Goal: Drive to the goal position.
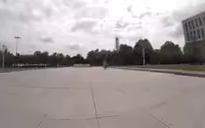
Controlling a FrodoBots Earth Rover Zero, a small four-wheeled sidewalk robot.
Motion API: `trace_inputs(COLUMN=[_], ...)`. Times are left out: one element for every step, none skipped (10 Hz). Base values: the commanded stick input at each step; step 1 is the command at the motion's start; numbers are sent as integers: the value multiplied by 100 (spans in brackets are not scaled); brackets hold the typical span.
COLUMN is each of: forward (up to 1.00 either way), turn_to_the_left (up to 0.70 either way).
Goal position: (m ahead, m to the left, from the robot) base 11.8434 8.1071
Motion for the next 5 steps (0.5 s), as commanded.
trace_inputs(forward=[100, 100, 100, 100, 100], turn_to_the_left=[3, 2, 1, 0, 0])
